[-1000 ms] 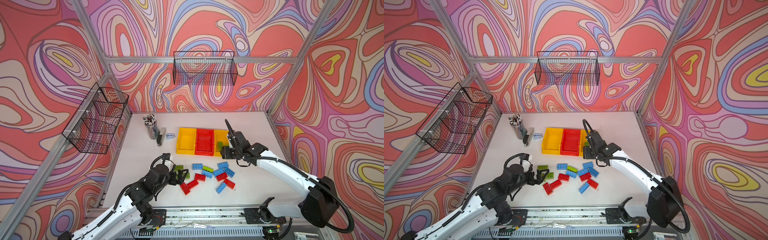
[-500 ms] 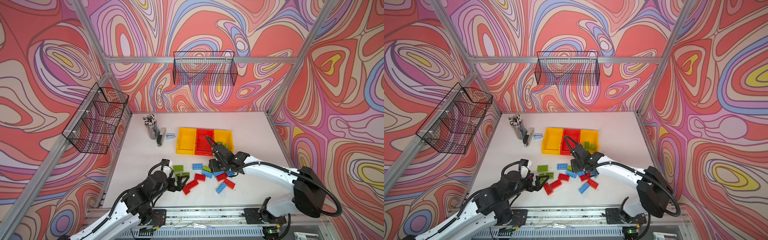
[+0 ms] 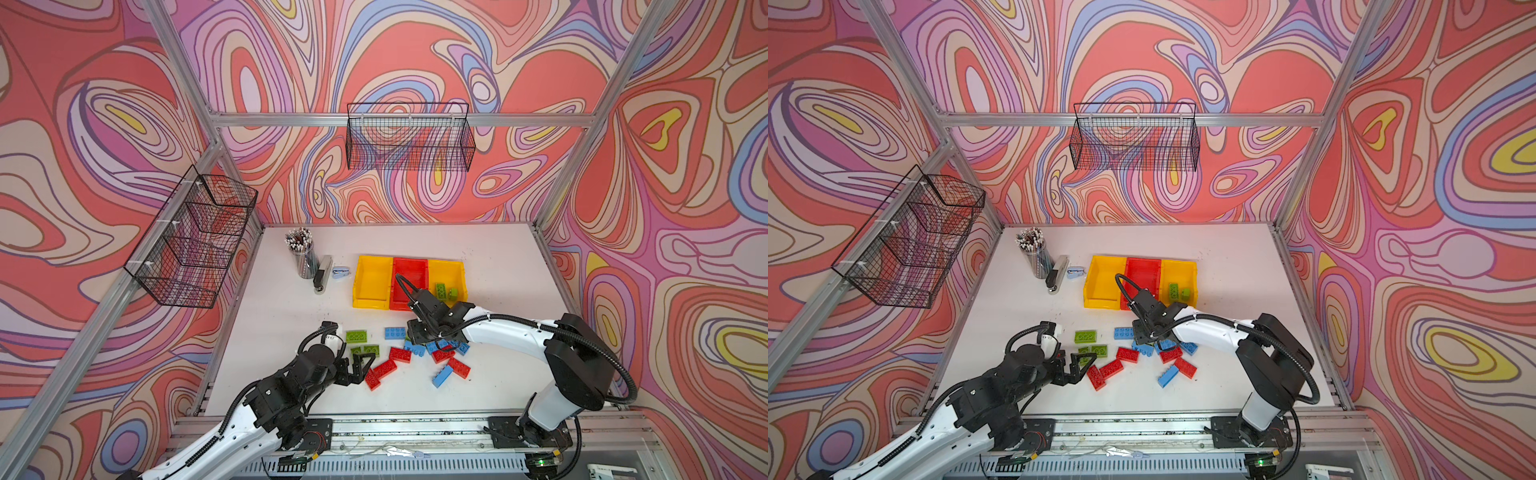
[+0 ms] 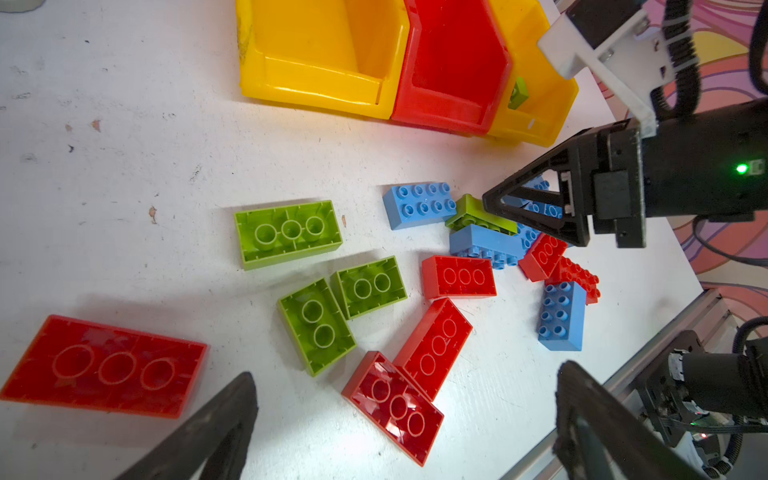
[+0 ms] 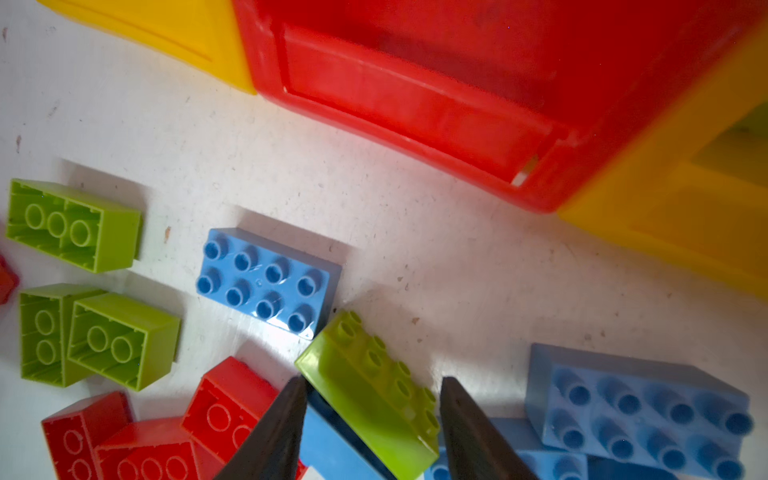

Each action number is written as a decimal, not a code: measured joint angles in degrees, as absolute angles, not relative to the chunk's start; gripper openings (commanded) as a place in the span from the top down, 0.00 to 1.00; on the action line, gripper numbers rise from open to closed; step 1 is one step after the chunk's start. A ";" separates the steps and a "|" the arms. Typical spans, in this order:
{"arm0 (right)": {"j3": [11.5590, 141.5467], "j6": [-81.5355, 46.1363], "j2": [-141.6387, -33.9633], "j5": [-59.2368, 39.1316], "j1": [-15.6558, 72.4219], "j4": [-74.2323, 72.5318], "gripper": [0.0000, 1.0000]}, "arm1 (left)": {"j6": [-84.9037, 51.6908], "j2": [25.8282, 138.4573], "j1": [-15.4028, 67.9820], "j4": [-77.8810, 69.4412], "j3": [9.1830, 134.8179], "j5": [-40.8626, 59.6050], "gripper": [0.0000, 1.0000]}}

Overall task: Sort the legos into containers by color
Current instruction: 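Return the right gripper to the pile and grasp another lime-green brick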

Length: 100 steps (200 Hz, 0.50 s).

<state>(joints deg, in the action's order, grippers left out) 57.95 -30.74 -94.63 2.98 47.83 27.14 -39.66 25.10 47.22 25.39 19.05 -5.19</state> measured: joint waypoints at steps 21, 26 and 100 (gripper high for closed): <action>57.91 -30.72 -94.72 2.24 47.86 26.57 0.45 | -39.70 25.26 47.22 25.34 18.96 -5.41 0.00; 57.91 -30.70 -94.72 2.09 47.88 26.48 0.46 | -39.68 25.30 47.22 25.34 18.87 -5.41 0.00; 57.10 -30.59 -96.20 1.41 48.10 25.85 0.50 | -39.68 26.39 47.22 25.28 18.52 -5.43 0.00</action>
<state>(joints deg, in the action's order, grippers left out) 57.10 -30.59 -96.20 1.41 48.10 25.85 -39.68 26.39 47.22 25.28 18.52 -5.43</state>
